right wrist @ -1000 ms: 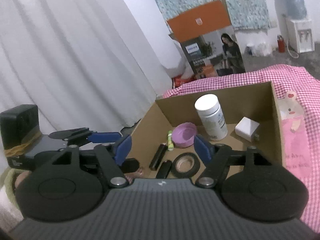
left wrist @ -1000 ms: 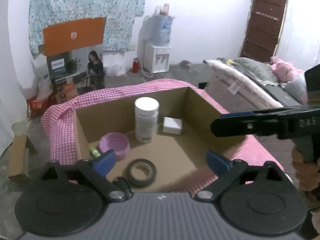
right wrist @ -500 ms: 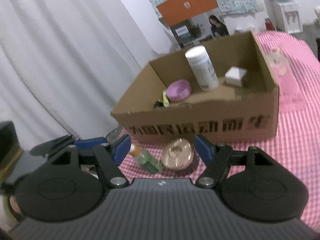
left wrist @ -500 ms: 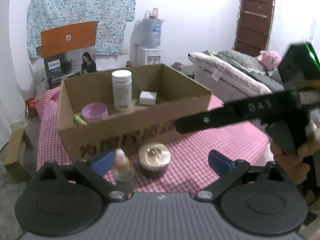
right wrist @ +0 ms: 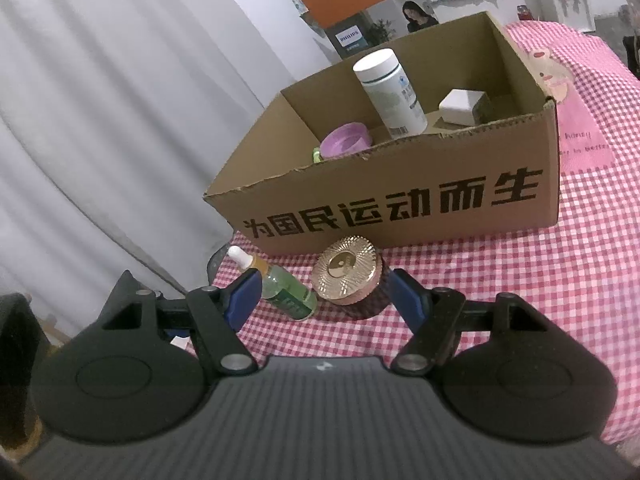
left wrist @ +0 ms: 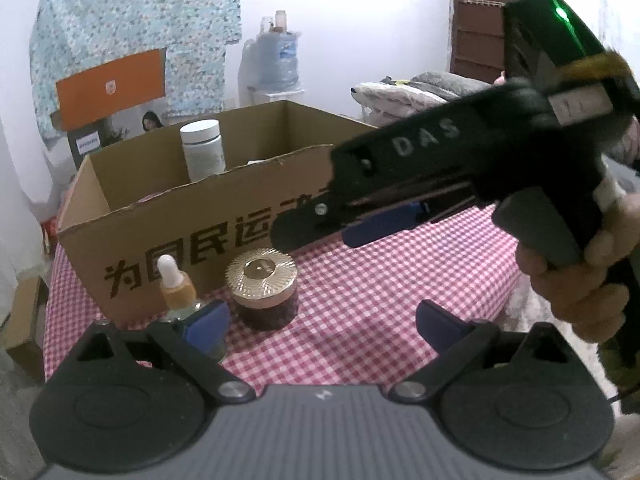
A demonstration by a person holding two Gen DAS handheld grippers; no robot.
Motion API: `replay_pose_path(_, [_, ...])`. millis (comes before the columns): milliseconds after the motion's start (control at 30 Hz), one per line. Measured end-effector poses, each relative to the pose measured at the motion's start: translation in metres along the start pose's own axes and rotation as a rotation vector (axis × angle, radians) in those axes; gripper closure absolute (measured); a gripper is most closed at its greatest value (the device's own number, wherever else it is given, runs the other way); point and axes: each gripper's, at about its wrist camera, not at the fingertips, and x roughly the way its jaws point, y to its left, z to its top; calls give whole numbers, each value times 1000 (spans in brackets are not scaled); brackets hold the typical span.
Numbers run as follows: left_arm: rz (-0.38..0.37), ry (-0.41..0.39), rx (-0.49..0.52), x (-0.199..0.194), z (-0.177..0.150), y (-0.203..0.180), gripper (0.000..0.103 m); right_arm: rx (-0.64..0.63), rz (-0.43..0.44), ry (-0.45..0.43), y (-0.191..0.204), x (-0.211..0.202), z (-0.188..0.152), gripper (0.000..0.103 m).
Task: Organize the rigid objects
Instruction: 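Move the right tool back to the gold-lidded dark jar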
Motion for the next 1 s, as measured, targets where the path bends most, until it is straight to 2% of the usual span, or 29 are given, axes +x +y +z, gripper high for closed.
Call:
replay_pose_path(300, [12, 25, 22, 18, -9, -4, 3, 13, -4, 20, -5, 7, -2, 33])
replay_pose_path(1000, [33, 62, 0, 36, -13, 1, 5, 46, -8, 31, -18, 12, -5, 33])
